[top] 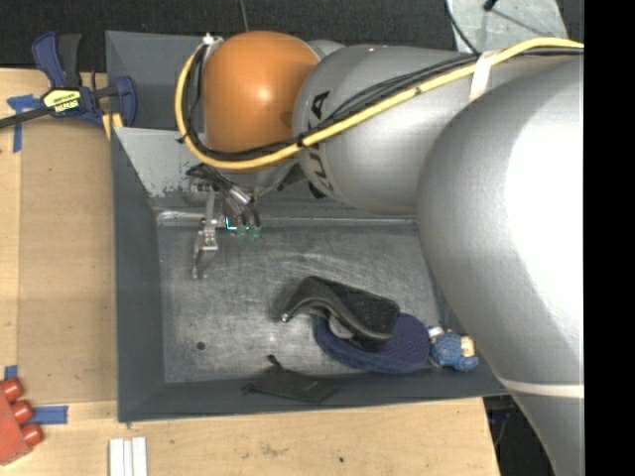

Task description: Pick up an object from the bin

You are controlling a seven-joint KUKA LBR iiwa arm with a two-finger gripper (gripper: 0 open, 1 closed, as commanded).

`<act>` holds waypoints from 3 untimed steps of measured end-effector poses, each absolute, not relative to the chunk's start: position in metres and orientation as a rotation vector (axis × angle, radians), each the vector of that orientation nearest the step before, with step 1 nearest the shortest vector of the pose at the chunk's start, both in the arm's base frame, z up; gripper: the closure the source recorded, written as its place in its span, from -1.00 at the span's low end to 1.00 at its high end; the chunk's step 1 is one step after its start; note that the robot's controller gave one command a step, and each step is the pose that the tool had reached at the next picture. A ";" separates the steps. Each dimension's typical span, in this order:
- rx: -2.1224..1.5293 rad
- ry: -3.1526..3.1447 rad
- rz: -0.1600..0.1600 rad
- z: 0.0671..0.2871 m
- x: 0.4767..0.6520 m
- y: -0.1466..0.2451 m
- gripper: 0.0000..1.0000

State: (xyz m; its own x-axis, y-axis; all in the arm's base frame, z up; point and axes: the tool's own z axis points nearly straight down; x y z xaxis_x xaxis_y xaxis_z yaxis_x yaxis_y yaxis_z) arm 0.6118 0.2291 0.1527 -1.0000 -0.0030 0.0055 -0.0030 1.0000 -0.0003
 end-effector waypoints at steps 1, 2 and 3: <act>0.187 -3.135 0.005 0.107 0.622 0.165 -1.00; -0.334 -3.125 0.004 0.134 0.615 0.096 -1.00; -0.601 -3.087 -0.002 0.115 0.624 0.124 -1.00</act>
Offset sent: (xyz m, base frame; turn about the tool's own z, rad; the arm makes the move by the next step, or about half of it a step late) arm 0.0091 -0.0598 -0.0436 -0.1196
